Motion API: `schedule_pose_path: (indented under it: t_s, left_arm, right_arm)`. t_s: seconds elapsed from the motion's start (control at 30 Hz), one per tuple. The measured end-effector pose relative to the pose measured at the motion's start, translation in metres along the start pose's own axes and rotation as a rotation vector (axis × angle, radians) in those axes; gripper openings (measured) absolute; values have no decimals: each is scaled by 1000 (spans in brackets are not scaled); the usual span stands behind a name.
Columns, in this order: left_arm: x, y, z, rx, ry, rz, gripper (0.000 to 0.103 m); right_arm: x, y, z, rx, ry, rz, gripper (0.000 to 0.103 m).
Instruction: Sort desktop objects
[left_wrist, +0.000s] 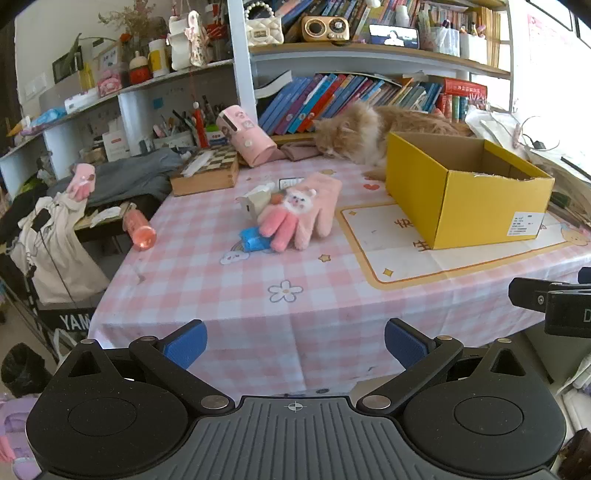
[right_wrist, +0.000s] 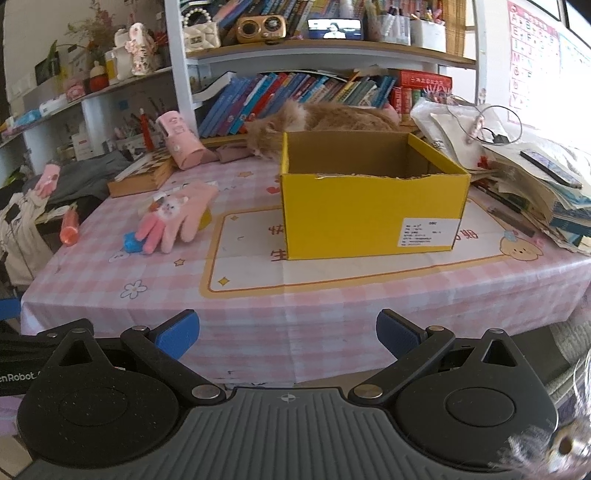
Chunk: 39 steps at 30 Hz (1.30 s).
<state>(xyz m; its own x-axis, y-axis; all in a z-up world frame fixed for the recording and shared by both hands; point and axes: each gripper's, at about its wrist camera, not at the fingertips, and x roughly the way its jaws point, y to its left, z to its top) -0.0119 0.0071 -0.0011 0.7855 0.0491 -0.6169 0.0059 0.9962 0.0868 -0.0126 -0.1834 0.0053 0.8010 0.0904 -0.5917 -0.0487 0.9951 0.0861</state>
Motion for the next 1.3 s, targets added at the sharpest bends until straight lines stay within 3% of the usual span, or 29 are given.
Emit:
schedule_pose_path:
  t_s: [1.3]
  left_arm:
    - [2, 4, -2, -11, 12, 1, 103]
  right_arm:
    - [3, -5, -3, 29, 39, -7, 103]
